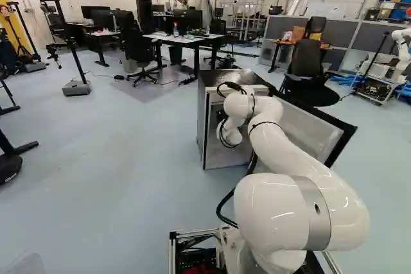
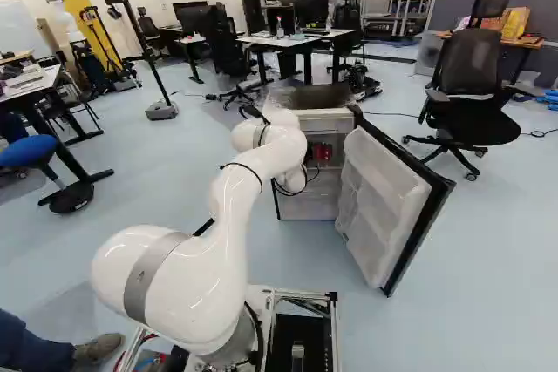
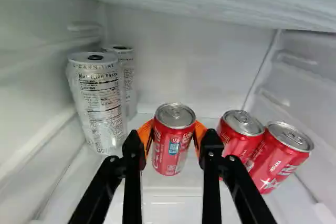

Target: Grab a drink from the fridge

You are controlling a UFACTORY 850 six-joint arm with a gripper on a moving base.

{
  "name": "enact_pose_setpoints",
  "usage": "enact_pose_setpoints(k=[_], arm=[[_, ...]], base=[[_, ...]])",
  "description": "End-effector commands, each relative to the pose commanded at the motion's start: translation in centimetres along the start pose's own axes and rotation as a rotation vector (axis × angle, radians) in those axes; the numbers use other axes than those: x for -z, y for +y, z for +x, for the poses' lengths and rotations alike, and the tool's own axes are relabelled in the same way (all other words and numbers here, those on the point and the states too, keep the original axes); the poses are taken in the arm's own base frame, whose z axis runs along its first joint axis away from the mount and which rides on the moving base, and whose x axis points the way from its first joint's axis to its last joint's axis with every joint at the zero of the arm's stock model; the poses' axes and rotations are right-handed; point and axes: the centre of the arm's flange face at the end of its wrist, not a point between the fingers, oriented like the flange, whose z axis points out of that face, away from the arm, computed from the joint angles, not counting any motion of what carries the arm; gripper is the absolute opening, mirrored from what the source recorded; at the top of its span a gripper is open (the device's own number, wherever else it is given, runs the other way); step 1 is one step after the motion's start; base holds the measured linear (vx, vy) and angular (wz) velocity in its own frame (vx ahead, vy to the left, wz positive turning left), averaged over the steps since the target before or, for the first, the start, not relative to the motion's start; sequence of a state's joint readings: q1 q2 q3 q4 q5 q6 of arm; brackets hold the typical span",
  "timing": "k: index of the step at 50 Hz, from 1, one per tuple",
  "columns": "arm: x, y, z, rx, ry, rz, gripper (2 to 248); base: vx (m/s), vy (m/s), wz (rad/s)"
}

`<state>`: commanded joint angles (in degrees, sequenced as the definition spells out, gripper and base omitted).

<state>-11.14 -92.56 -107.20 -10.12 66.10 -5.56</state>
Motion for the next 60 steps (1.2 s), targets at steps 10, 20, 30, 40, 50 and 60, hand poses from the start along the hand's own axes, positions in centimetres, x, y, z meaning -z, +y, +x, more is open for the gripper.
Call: enact_pose_setpoints(k=[10, 20, 30, 40, 50, 60], arm=[[0.0, 0.0, 0.0, 0.000, 0.000, 0.000, 95], [0.0, 0.0, 0.0, 0.000, 0.000, 0.000, 95], [0.3, 0.0, 0.1, -0.002, -0.009, 0.001, 95], [1.2, 0.1, 0.4, -0.005, -0.029, 0.002, 95], [2.3, 0.1, 0.7, -0.010, -0.054, 0.004, 95], [3.5, 0.2, 1.0, -0.015, -0.080, 0.005, 95]], base=[[0.000, 0.000, 0.000], [0.000, 0.000, 0.000], [0.000, 0.000, 0.000], [0.000, 0.000, 0.000], [0.000, 0.000, 0.000], [0.000, 0.000, 0.000]])
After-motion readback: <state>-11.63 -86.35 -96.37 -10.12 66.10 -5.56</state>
